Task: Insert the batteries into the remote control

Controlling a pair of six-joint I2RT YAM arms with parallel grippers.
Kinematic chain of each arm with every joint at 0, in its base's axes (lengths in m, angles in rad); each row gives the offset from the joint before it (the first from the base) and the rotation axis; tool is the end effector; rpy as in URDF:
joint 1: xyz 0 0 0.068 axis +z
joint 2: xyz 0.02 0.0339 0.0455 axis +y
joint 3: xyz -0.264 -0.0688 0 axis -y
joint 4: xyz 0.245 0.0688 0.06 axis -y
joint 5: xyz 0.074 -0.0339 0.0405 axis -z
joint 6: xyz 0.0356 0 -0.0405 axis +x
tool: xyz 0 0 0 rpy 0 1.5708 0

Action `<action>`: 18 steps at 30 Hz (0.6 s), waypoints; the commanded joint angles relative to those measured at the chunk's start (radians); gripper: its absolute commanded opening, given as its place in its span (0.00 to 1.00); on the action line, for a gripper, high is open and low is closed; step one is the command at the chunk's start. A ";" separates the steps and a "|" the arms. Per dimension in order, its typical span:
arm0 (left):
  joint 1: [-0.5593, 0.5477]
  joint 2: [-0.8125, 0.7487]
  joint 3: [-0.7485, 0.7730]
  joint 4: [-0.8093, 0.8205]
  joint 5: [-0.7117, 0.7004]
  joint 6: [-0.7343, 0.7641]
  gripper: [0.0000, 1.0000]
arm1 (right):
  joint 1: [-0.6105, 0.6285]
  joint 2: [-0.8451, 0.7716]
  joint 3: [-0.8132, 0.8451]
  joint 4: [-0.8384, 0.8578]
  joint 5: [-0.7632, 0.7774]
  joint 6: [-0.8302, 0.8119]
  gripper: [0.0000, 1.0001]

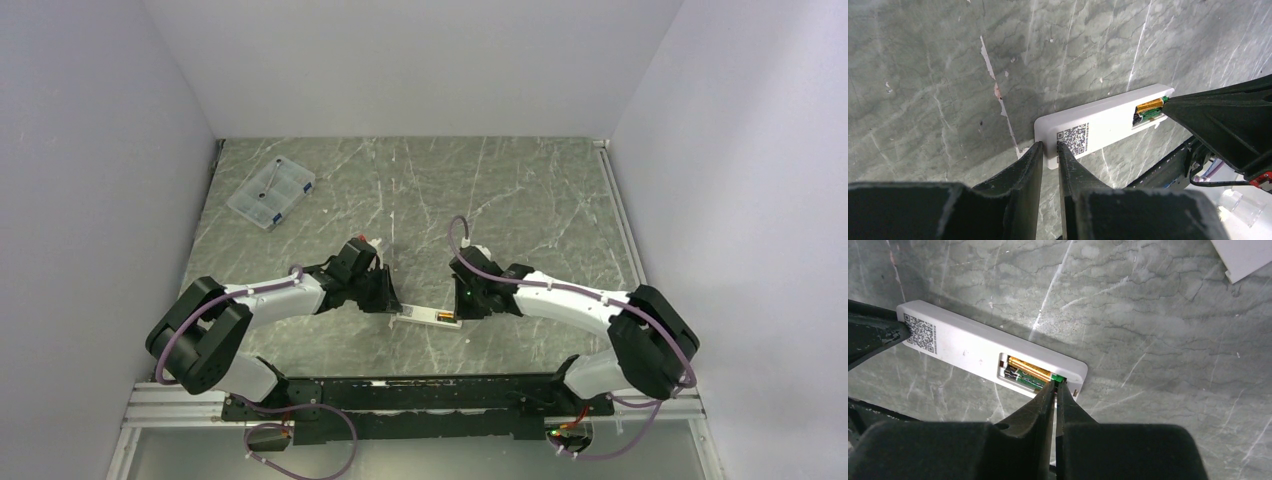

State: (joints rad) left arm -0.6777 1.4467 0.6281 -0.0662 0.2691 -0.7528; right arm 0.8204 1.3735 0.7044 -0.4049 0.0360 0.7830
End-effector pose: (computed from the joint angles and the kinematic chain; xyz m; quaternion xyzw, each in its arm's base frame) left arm 0.2022 -0.1749 0.1538 0.0100 0.9343 -0.3139 0.1687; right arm 0.1713 0.1819 0.1711 -0.0137 0.9691 0.1645 0.1835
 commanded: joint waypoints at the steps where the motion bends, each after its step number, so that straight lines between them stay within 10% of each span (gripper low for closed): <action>1: -0.007 0.004 0.016 0.047 0.045 0.007 0.22 | 0.025 0.075 0.038 0.036 -0.015 -0.037 0.08; 18: -0.008 -0.003 0.016 0.049 0.072 0.023 0.22 | 0.059 0.232 0.157 -0.129 0.009 -0.102 0.20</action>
State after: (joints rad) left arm -0.6773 1.4467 0.6281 -0.0631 0.2794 -0.7479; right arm 0.8600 1.5173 0.8665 -0.5655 0.0689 0.6872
